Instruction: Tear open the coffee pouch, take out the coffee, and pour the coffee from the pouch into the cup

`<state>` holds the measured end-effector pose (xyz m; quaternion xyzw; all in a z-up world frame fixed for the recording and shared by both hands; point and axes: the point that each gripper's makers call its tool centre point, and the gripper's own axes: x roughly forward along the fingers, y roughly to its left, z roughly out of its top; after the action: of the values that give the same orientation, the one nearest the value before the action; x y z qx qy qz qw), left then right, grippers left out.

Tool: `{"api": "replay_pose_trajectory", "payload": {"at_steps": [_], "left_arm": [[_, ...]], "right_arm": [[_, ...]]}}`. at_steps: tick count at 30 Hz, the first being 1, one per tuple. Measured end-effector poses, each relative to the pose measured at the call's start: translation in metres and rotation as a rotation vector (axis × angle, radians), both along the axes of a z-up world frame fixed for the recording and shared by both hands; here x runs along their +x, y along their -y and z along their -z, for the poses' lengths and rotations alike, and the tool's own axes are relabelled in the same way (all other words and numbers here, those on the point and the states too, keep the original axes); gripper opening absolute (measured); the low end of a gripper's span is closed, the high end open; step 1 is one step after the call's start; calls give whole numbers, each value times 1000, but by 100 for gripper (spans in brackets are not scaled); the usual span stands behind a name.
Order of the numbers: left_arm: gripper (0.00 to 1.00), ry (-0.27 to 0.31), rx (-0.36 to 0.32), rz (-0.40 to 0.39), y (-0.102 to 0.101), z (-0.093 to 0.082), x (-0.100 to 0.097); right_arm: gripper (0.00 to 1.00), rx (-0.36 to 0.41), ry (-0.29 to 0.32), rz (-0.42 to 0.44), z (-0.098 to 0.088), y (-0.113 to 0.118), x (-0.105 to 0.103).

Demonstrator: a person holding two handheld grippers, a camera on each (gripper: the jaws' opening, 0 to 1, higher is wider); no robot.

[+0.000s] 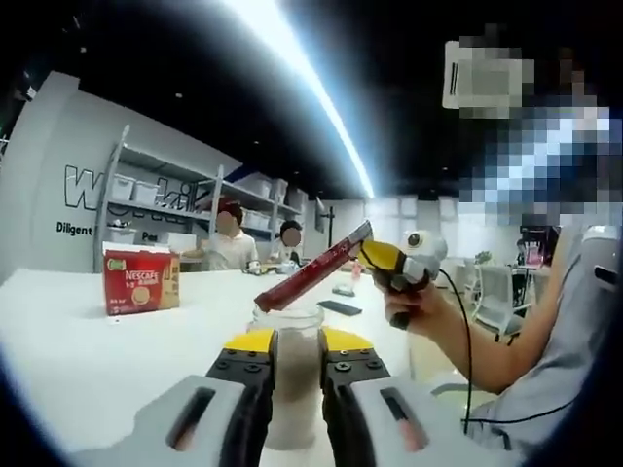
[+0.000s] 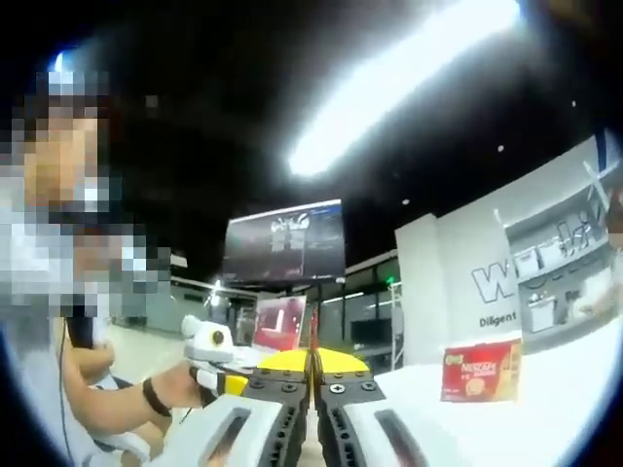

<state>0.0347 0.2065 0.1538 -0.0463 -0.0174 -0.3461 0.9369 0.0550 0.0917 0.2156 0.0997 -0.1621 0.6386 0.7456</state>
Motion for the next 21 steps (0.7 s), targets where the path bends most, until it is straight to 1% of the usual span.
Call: {"api": "replay_pose_trajectory", "payload": {"at_steps": [5, 7, 8, 10, 12, 13, 15, 17, 18, 21], "left_arm": [[19, -8, 11, 1, 1, 4, 1], [19, -11, 13, 1, 1, 5, 1], [19, -14, 14, 3, 2, 7, 2], [19, -17, 18, 4, 3, 8, 2], [19, -18, 25, 4, 4, 9, 2], [19, -18, 26, 5, 4, 9, 2], [19, -17, 26, 4, 3, 9, 2], [19, -17, 23, 2, 2, 9, 3], [19, -16, 23, 1, 1, 9, 2], [19, -14, 29, -6, -2, 9, 1]], "right_arm": [[2, 36, -9, 4, -7, 8, 3], [2, 0, -15, -7, 1, 2, 2], [2, -14, 8, 11, 5, -1, 2], [2, 2, 7, 6, 2, 2, 1], [2, 30, 3, 7, -5, 8, 1], [2, 32, 4, 6, -5, 7, 1], [2, -16, 2, -6, 3, -1, -2], [2, -16, 13, 0, 4, -1, -2], [2, 1, 18, 4, 0, 4, 0], [2, 18, 10, 5, -4, 8, 2]]}}
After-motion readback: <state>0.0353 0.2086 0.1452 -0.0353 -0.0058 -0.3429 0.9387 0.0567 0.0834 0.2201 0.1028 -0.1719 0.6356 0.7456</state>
